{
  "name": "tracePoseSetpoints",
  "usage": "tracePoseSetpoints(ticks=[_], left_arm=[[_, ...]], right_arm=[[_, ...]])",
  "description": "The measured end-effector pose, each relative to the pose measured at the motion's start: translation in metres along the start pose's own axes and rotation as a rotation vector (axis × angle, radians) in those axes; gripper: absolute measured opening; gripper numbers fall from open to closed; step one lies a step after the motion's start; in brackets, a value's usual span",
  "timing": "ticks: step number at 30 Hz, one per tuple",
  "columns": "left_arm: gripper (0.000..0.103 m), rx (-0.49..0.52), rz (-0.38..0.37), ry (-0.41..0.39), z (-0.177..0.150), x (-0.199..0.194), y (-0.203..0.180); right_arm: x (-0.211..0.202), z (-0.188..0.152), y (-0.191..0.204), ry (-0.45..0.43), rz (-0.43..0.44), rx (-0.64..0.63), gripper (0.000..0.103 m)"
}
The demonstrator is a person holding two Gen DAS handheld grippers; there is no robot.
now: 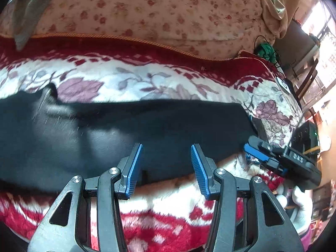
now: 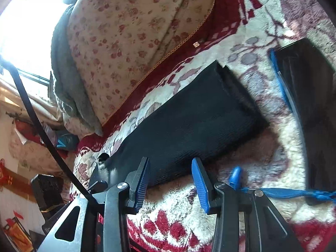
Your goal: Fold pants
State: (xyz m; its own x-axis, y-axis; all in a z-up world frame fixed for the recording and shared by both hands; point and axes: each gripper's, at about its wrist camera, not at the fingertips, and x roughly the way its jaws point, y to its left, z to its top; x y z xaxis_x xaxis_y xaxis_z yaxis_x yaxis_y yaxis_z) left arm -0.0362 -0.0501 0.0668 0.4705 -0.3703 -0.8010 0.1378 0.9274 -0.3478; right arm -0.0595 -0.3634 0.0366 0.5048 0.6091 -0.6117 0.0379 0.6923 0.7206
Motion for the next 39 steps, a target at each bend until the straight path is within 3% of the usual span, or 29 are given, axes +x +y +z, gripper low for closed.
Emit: tracePoseSetpoints(ticks=[9,14,21,26,33,37,39], left_arm=[[0.047,0.062,-0.035,0.06,0.041,0.036,-0.022],[0.047,0.144,-0.056,0.092,0.064,0.059,-0.045],[0.047,0.263,-0.185,0.237,0.094,0.109,-0.078],[0.047,0.34,-0.218,0.33,0.103,0.141,-0.089],[0.047,0.321,-0.294,0.421,0.107,0.166,-0.09],[0.047,0.325,-0.298,0.446,0.108,0.178,-0.096],[0.055,0.326,-0.311,0.457,0.108,0.18,-0.099]], right_arm=[[-0.006,0.007,-0.019,0.019,-0.072,0.043,0.042],[-0.001,0.013,-0.028,-0.006,-0.055,0.067,0.042],[0.001,0.016,-0.039,-0.044,0.015,0.076,0.042],[-0.001,0.015,-0.039,-0.049,0.038,0.051,0.042],[0.001,0.016,-0.04,-0.059,0.077,0.038,0.042],[0.003,0.017,-0.041,-0.062,0.098,0.039,0.042],[0.003,0.017,-0.041,-0.061,0.105,0.036,0.042]])
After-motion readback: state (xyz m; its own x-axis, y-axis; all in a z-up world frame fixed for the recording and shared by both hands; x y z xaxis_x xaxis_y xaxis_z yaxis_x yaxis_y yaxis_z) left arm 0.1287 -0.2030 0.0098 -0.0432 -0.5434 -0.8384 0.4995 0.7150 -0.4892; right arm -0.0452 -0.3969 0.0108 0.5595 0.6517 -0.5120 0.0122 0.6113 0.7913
